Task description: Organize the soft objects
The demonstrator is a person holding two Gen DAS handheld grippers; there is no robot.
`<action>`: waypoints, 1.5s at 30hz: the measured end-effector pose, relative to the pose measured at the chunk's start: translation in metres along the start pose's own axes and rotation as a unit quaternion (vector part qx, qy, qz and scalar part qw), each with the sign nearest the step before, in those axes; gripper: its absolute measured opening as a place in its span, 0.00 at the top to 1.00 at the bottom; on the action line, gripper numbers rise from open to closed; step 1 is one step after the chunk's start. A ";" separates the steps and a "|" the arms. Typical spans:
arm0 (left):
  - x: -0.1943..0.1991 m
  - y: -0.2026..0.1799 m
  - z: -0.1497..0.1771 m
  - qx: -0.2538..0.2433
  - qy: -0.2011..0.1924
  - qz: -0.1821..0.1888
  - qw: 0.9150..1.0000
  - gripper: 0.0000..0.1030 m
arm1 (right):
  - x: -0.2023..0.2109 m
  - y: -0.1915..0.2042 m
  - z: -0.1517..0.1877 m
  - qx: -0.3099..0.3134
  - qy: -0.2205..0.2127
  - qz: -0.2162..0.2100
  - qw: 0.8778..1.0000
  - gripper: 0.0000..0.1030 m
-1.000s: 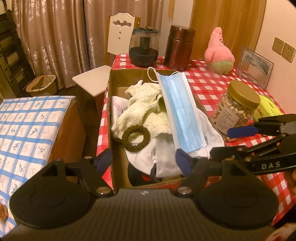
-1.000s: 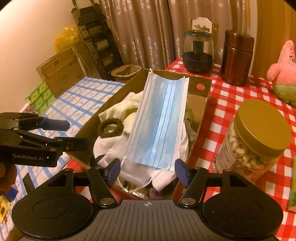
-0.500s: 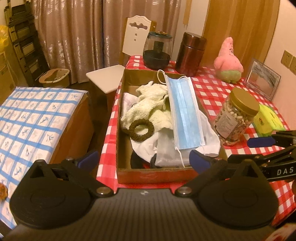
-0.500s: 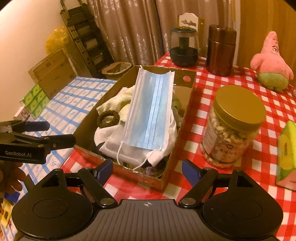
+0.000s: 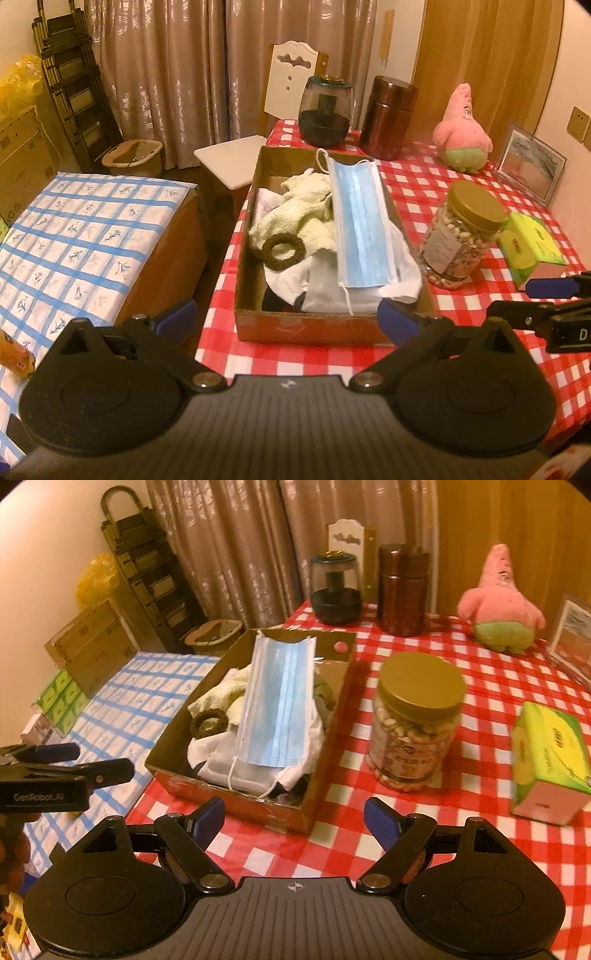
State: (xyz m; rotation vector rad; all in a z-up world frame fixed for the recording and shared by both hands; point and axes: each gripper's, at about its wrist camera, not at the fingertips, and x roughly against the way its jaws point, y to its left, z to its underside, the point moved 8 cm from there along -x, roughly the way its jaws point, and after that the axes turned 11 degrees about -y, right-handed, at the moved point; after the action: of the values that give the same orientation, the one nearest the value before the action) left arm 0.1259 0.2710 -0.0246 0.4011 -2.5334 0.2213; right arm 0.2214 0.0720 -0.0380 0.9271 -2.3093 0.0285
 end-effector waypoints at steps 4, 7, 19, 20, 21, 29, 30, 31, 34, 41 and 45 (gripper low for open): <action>0.017 -0.009 0.003 0.003 0.002 -0.003 1.000 0.00 | 0.020 -0.004 0.003 -0.004 -0.008 0.014 1.000 0.20; 0.028 -0.017 0.007 0.001 0.002 -0.008 1.000 0.00 | 0.033 -0.007 0.004 -0.010 -0.015 0.019 1.000 0.20; 0.068 -0.036 0.017 0.002 0.003 -0.025 1.000 0.02 | 0.081 -0.013 0.013 -0.014 -0.032 0.035 0.999 0.20; 0.071 -0.037 0.018 0.003 0.003 -0.026 1.000 0.02 | 0.084 -0.012 0.015 -0.014 -0.031 0.037 0.999 0.20; 0.074 -0.038 0.018 0.002 0.003 -0.027 1.000 0.02 | 0.087 -0.012 0.017 -0.013 -0.031 0.038 0.999 0.20; 0.100 -0.057 0.021 -0.014 -0.003 -0.013 1.000 0.02 | 0.109 -0.012 0.032 -0.012 -0.028 0.043 0.999 0.20; 0.103 -0.060 0.022 -0.017 -0.003 -0.011 1.000 0.02 | 0.112 -0.012 0.034 -0.011 -0.028 0.045 0.999 0.20; 0.105 -0.063 0.024 -0.018 -0.002 -0.008 1.000 0.02 | 0.114 -0.012 0.036 -0.009 -0.027 0.047 0.998 0.20; 0.109 -0.068 0.030 -0.015 0.006 0.001 1.000 0.02 | 0.120 -0.012 0.040 -0.007 -0.026 0.047 0.999 0.20; 0.120 -0.076 0.039 -0.018 0.008 -0.003 1.000 0.02 | 0.134 -0.010 0.045 -0.008 -0.032 0.048 0.998 0.20; 0.126 -0.078 0.040 -0.015 0.003 -0.010 1.000 0.02 | 0.138 -0.010 0.046 -0.011 -0.034 0.045 0.998 0.20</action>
State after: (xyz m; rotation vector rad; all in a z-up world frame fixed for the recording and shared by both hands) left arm 0.0305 0.1583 0.0174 0.4140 -2.5224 0.1767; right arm 0.1270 -0.0309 0.0024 0.8257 -2.4081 0.0100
